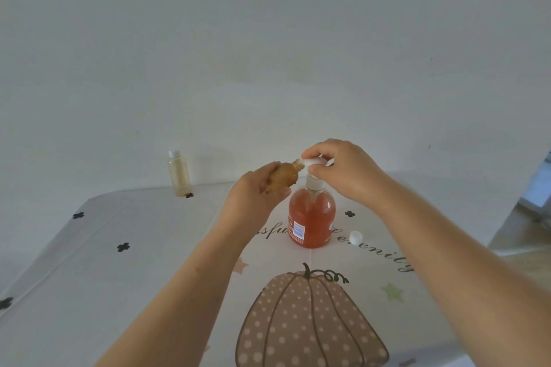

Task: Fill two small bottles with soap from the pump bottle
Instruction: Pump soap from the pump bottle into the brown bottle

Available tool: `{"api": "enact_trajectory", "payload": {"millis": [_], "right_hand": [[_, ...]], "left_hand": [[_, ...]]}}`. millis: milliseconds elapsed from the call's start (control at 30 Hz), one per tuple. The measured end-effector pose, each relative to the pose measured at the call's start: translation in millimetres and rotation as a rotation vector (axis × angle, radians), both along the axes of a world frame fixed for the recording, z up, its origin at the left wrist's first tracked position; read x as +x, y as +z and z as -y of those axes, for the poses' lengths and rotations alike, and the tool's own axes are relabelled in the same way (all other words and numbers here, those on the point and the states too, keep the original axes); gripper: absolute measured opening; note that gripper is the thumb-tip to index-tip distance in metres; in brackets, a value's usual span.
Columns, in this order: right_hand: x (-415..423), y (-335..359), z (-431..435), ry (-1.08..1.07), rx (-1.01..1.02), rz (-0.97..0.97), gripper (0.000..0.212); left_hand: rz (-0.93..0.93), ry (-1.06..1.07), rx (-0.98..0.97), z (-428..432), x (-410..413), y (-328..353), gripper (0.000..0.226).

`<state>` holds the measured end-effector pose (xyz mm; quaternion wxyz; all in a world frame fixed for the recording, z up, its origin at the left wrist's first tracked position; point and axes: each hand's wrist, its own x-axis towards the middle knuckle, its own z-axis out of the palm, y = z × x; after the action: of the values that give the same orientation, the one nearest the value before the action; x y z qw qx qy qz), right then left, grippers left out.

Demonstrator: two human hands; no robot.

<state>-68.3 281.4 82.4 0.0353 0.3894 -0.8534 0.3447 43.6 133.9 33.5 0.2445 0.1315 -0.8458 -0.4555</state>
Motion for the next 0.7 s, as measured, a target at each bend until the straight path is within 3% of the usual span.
{"api": "enact_trajectory", "payload": {"millis": [200,333,500,700], "right_hand": [[-2,1,-2,0.008,-0.013,0.036,0.029],[-1,12,-1,0.035,-0.026,0.129,0.02],[-22,30,27,-0.1,-0.121,0.163,0.041],[-40,25,63,-0.188,0.083,0.157,0.037]], "left_hand": [[0.017,0.098,0.043,3,-4,-2,0.052],[0.014,0.122,0.081,10,-4,-1,0.039],[0.0,0.093,0.121,18,-2,0,0.04],[-0.021,0.038,0.147,24,-1,-2,0.044]]}}
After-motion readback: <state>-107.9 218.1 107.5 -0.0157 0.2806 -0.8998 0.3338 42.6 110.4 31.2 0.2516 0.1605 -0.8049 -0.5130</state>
